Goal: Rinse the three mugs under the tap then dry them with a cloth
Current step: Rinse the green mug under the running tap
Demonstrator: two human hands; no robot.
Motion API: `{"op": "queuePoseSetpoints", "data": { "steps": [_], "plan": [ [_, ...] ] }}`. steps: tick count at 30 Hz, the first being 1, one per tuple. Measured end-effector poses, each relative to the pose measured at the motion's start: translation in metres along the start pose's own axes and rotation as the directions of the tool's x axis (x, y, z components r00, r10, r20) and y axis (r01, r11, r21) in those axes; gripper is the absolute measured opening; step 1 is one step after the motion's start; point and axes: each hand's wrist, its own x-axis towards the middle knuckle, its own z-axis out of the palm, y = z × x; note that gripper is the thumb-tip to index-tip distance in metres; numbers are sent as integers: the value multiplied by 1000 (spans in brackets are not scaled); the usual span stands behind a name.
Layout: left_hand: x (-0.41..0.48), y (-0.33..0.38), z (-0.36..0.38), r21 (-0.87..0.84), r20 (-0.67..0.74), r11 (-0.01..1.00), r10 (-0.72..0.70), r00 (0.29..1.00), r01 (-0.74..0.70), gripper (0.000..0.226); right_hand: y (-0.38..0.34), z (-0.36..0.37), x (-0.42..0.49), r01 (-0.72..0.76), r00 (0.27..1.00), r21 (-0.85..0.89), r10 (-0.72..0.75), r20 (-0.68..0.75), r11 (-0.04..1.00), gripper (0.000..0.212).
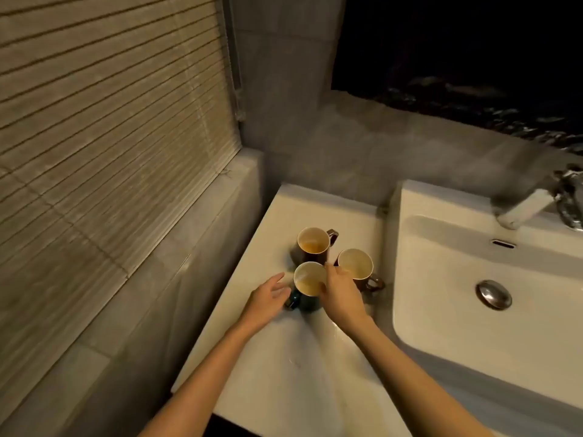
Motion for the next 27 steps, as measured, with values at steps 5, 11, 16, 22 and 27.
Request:
{"op": "queuePoseSetpoints", "data": {
  "steps": [5,11,16,22,27],
  "plan": [
    [-2,-15,5,-35,98,999,-18,995,22,50,1,3,9,-56,998,136,51,38,989,42],
    [-11,-30,13,-58,191,997,-32,981,43,58,0,-3,25,84,992,197,-101,76,977,47],
    [-5,-25,2,-101,18,995,-19,1000,21,32,6,3,19,102,994,296,-89,-57,950,39],
    [26,-5,-11,-139,13,989,-40,999,41,43,7,15,-12,-326,944,424,315,98,845,28],
    [42,-2,0,-173,112,979,-86,990,105,40,-13,7,-16,-620,764,502,321,559,603,35]
  ]
}}
